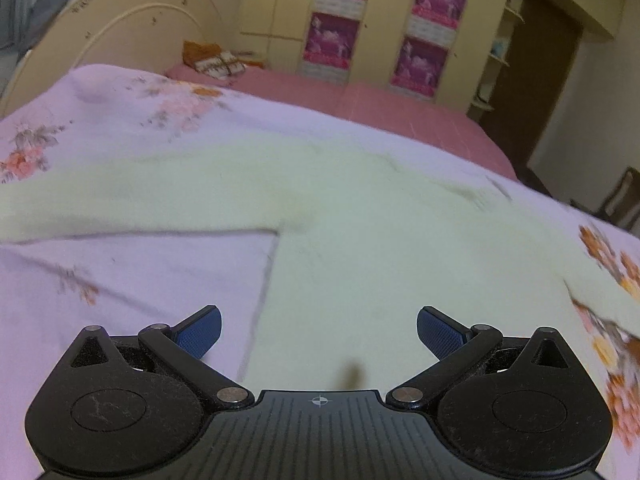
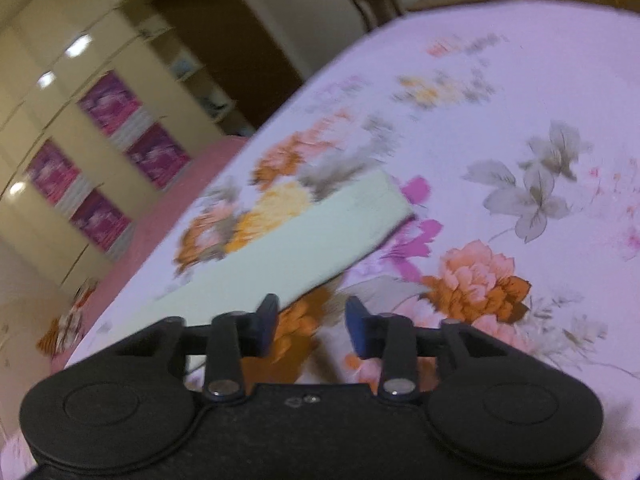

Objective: Fold small clothes
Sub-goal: 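Grasp the cuff of one sweater sleeve with the right gripper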

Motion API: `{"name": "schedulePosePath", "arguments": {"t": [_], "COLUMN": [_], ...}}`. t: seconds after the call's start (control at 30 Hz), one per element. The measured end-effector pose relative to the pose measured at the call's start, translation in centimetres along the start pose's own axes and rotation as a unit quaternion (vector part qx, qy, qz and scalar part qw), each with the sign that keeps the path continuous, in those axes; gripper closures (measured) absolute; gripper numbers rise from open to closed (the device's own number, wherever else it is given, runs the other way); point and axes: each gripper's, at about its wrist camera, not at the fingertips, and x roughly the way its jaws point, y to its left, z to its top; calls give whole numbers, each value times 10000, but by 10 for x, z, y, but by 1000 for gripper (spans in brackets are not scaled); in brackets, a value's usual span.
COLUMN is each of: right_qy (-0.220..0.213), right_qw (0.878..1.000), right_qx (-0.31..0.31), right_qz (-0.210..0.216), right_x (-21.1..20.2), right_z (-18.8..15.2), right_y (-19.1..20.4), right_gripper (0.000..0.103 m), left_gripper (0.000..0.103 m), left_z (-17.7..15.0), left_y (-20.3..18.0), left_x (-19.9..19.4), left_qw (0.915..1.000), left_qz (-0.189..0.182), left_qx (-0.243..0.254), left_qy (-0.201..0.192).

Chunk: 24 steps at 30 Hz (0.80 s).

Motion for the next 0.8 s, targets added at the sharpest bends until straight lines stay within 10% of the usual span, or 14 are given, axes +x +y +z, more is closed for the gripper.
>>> {"name": "schedulePosePath", "arguments": {"t": [0.3,0.47,0.8], "right_qy": [-300,-254,-201], "right_qw": [9915,9958,9947], "right_qx": [1201,878,-987], "right_qz": [402,79,197], "right_x": [31,36,29], "right_z": [10,15,2], "right_y": [-31,-26,59], "right_gripper": [68,99,99], "left_gripper": [0,0,0], "left_z": [20,22,24], "left_y": [29,37,66], "left_x": [21,27,23], "left_qw": [9994,9993,9988], "left_qz": [201,305,491], "left_qx": [-130,-201,-34], "left_qy": [-249,-97,-45]}}
